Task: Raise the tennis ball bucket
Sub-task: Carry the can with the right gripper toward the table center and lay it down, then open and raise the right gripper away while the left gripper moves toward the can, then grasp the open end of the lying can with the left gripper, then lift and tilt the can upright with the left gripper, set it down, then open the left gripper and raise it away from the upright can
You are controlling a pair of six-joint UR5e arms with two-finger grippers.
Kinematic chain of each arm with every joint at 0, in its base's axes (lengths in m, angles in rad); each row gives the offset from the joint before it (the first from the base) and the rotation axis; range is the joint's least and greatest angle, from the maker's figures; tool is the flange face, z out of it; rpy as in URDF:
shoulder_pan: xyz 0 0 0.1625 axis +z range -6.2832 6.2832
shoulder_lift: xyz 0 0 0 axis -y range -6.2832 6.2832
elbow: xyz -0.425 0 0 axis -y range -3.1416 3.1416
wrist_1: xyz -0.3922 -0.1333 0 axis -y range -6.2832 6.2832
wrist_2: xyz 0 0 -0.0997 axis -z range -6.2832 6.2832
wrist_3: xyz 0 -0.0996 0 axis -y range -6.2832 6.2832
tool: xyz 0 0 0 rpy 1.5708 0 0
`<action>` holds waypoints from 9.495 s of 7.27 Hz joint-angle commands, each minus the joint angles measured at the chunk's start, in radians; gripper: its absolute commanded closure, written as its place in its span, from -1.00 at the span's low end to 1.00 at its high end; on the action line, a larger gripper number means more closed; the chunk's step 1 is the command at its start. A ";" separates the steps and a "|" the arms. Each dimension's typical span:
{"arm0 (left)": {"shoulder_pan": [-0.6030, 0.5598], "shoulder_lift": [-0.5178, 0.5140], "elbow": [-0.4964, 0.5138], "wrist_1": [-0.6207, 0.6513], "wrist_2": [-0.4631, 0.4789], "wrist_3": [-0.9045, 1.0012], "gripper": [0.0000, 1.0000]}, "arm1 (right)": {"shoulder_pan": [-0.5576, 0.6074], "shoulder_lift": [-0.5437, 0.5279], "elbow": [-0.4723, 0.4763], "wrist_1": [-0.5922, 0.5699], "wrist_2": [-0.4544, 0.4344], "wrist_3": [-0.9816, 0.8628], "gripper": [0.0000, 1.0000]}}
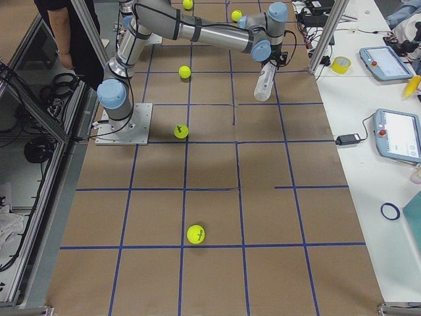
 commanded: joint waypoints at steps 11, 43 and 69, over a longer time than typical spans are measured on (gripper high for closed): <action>0.066 0.027 0.010 -0.019 0.001 0.101 -1.00 | 0.283 0.046 0.161 -0.194 -0.052 0.042 -1.00; -0.053 -0.522 0.225 0.471 -0.627 -0.186 1.00 | -0.184 -0.648 0.213 0.538 -0.042 1.244 -1.00; 0.046 -0.147 0.153 -0.011 -0.092 0.037 -1.00 | -0.185 -0.648 0.213 0.535 -0.043 1.243 -1.00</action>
